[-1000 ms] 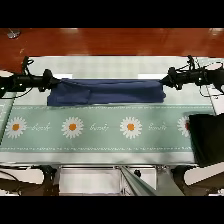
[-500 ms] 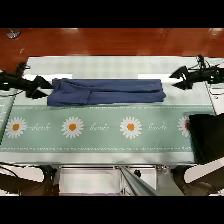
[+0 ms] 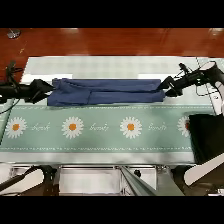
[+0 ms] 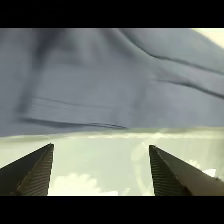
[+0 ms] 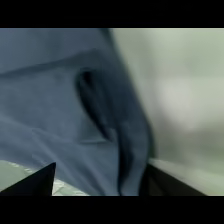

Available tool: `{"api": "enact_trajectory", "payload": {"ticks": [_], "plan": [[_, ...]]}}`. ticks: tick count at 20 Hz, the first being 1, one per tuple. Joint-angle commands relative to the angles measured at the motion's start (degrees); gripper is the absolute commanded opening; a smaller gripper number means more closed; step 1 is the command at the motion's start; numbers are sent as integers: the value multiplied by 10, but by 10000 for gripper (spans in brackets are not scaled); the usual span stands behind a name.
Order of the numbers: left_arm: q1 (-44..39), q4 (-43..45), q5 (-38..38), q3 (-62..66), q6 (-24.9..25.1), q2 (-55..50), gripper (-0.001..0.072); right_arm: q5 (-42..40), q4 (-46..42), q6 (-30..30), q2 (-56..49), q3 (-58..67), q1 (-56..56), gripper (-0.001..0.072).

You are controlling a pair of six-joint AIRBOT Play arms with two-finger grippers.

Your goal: Fold the shirts.

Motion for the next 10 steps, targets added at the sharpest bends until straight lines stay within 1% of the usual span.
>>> {"api": "enact_trajectory", "payload": {"ticks": [1, 2, 3, 4, 5, 6, 7, 8, 9, 10], "plan": [[-90, -28, 27, -44, 10, 48, 703, -12, 12, -5, -8, 5, 38, 539], [-122, -31, 34, -44, 10, 46, 702, -12, 13, -6, -8, 10, 42, 236], [-150, -37, 44, -44, 10, 43, 698, -5, 23, -11, -7, 17, 45, 27], [-176, -39, 59, -43, 10, 41, 575, 10, 34, -19, -2, 27, 43, 25], [-196, -39, 71, -42, 10, 39, 140, 17, 31, -22, 10, 33, 40, 25], [-215, -48, 87, -42, 13, 39, 19, 18, 14, -22, 33, 33, 34, 25], [-233, -55, 103, -41, 13, 39, 21, 20, -5, -23, 63, 32, 29, 25], [-255, -55, 119, -38, 19, 39, 20, 27, -14, -41, 94, 29, 26, 25], [-282, -55, 146, -38, 21, 39, 20, 41, -27, -55, 130, 23, 22, 25], [-317, -55, 184, -38, 21, 36, 19, 51, -49, -57, 173, 10, 20, 25]]}}
